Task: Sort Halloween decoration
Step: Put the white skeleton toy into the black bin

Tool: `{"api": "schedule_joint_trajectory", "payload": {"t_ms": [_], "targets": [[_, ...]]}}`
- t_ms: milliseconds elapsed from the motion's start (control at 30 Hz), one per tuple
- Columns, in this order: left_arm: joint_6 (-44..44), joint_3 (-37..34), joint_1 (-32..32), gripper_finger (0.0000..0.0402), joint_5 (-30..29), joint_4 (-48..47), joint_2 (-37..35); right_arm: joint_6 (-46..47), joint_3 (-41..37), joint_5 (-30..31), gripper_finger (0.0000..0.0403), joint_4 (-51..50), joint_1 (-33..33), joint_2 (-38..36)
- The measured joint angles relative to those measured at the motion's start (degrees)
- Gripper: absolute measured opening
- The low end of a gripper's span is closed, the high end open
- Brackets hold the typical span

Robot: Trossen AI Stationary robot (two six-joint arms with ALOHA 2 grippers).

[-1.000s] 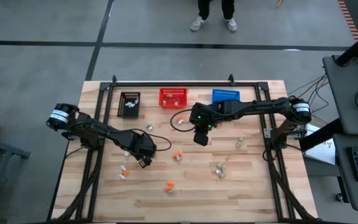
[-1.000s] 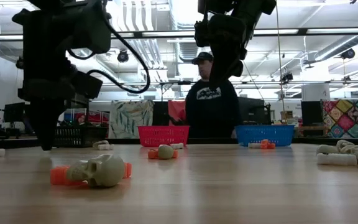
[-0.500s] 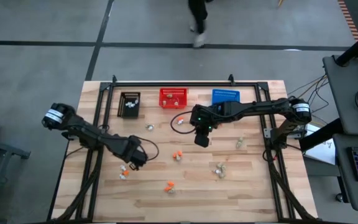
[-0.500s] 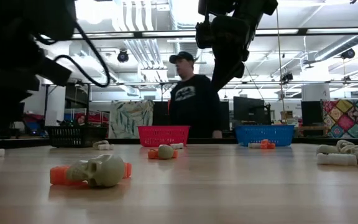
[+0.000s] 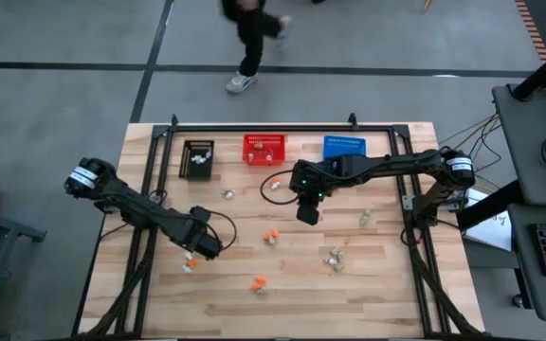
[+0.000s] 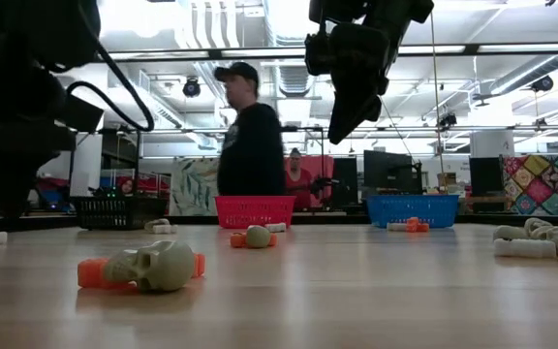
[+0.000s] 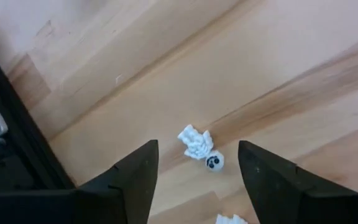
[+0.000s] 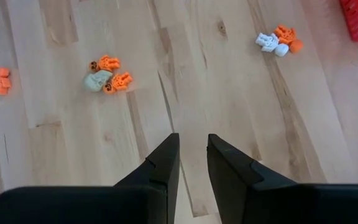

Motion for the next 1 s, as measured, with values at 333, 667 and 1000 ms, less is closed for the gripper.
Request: {"api": "schedule_joint_trajectory", "payload": {"t_ms": [333, 667, 1000], "targets": [[-4.76, -4.48, -1.27, 0.0194, 0.02, 5.59, 0.31, 1.04, 0.00, -0.04, 0.0068, -0.01, 0.63, 0.00], [-6.02, -7.48, -1.92, 0.0192, -0.42, 11.43, 0.03, 2.24, 0.00, -0.02, 0.0069, 0.04, 0.61, 0.00], [-5.64, -7.55, -2.27, 0.0145, -1.22, 11.40, 0.11, 2.38, 0.00, 0.00, 0.0069, 0.26, 0.61, 0.00]]}}
